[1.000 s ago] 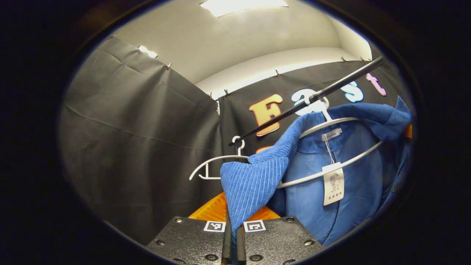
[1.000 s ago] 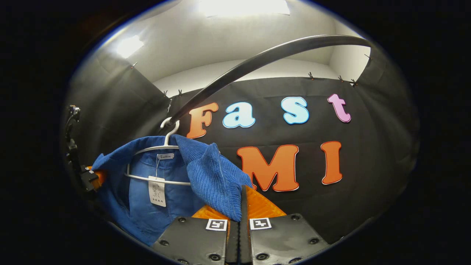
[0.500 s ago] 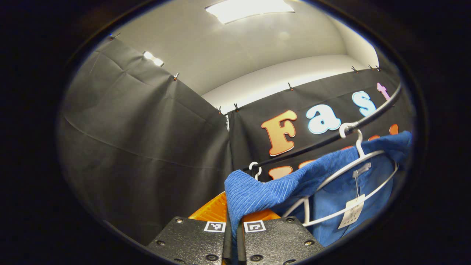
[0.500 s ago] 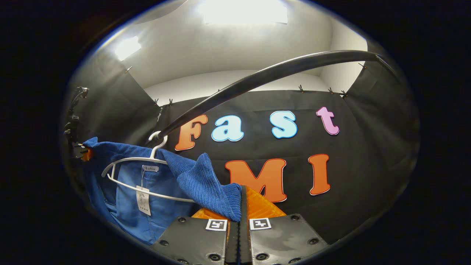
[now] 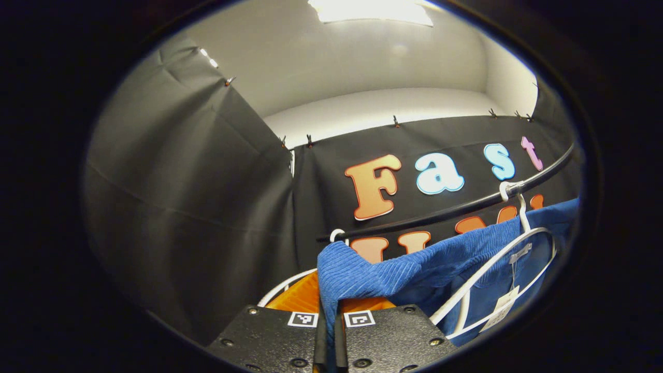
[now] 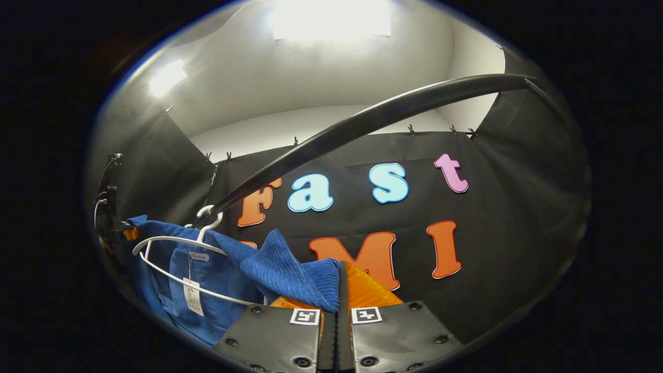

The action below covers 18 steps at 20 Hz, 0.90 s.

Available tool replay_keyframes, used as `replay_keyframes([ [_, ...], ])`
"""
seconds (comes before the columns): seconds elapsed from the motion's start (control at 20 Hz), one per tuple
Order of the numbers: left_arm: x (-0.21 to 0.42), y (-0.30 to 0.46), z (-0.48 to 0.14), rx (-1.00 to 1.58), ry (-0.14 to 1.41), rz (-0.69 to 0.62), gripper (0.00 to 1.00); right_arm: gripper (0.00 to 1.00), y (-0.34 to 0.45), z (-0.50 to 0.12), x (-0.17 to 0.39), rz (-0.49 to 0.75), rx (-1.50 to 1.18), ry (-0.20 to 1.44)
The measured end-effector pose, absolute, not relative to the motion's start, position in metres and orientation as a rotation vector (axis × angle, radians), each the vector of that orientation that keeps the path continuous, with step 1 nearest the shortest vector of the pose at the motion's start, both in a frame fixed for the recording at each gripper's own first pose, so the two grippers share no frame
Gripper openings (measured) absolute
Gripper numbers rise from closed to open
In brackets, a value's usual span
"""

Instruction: Grasp the clothes on the hanger with both hands and then place them into the laundry hamper below.

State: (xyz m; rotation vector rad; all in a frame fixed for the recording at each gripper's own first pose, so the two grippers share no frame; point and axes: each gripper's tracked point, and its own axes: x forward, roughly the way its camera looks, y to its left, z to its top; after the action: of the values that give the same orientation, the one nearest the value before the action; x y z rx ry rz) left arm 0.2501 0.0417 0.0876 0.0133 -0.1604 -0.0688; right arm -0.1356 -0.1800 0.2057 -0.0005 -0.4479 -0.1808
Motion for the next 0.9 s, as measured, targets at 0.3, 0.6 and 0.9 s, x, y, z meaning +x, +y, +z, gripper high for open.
replay_keyframes([
  [0.3, 0.255, 0.039, 0.012, -0.130, -0.063, -0.109, 0.06, 0.08, -0.175, 0.206, -0.129, -0.176, -0.019, -0.426],
  [0.6, 0.258, 0.030, -0.031, -0.144, -0.003, -0.099, 0.05, 0.08, -0.174, 0.211, -0.120, -0.195, -0.046, -0.431],
  [0.9, 0.248, 0.015, -0.044, -0.156, 0.019, -0.110, 0.06, 0.09, -0.200, 0.207, -0.114, -0.276, -0.039, -0.425],
])
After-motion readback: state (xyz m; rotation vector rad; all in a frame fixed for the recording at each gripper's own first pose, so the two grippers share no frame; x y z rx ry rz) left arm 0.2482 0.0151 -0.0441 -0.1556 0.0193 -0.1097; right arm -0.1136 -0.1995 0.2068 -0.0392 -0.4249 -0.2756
